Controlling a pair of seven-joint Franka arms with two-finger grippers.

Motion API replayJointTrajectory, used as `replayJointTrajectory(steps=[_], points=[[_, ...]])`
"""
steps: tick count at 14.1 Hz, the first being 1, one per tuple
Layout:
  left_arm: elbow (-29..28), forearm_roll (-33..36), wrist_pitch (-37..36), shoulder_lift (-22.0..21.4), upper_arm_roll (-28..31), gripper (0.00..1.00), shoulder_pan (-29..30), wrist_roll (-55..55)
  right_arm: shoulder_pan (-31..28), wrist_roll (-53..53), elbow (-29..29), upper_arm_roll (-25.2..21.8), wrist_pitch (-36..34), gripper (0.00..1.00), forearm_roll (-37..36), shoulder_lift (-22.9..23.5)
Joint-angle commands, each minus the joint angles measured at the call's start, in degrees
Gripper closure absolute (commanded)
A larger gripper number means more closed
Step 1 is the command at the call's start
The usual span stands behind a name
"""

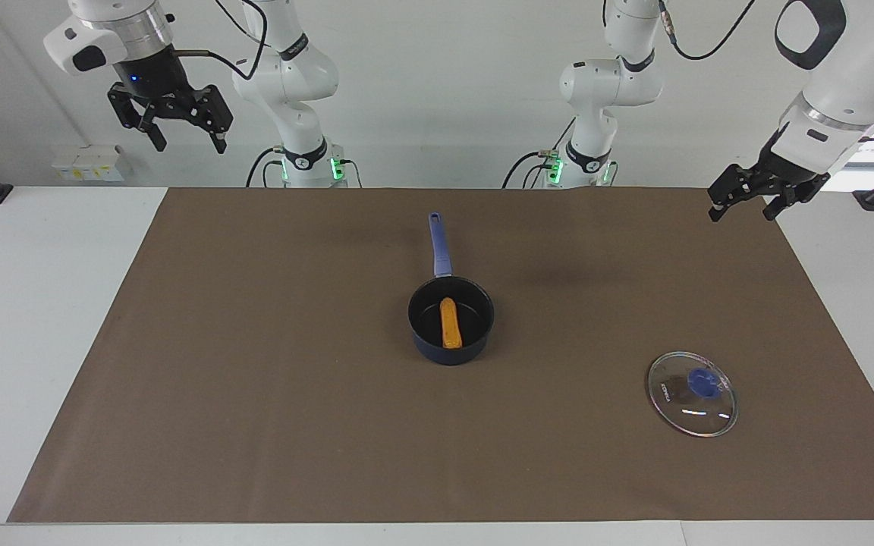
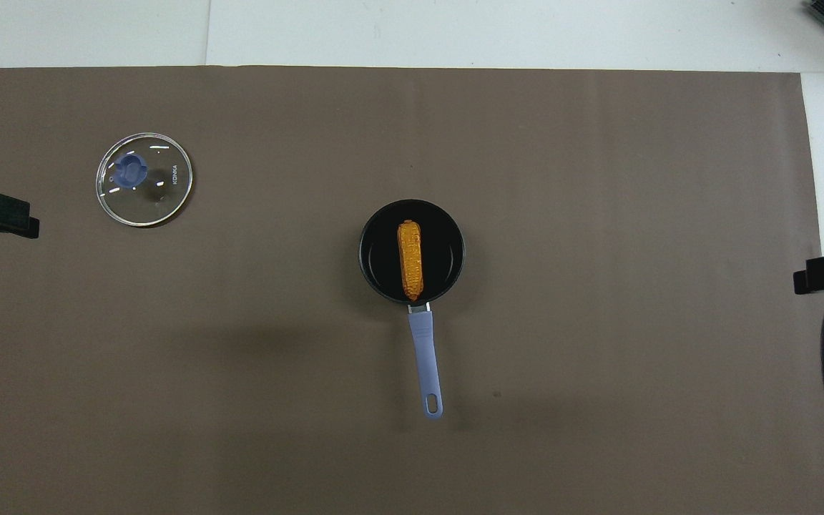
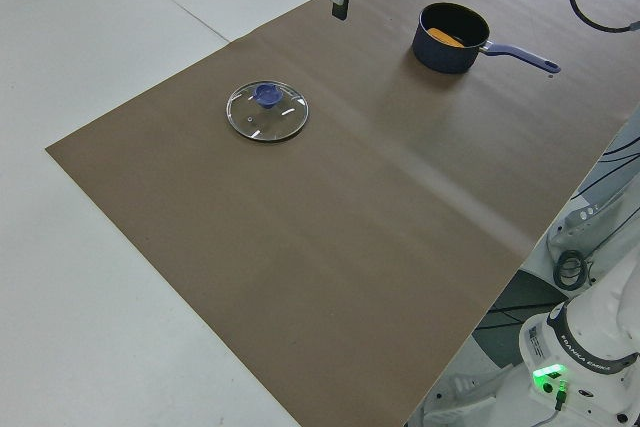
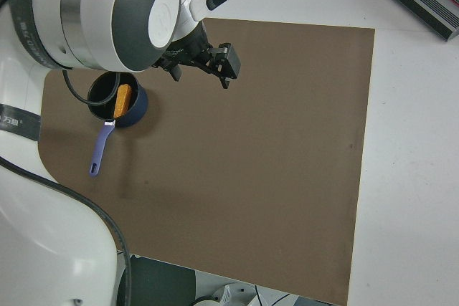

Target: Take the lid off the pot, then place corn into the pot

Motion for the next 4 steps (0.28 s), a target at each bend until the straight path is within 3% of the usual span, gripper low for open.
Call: replayJointTrajectory(steps=[1, 4], points=[[0.30, 0.64, 0.14, -0.05, 0.00, 0.00, 0.08, 0.29, -0.75, -3.72, -2.23, 0.27, 0.41, 0.00, -0.38, -1.04], [-0.05, 0.64, -1.69, -0.23, 0.09, 0.00, 0.25, 0.03, -0.75, -3.74, -2.32, 0.27, 0.41, 0.00, -0.47, -1.13]])
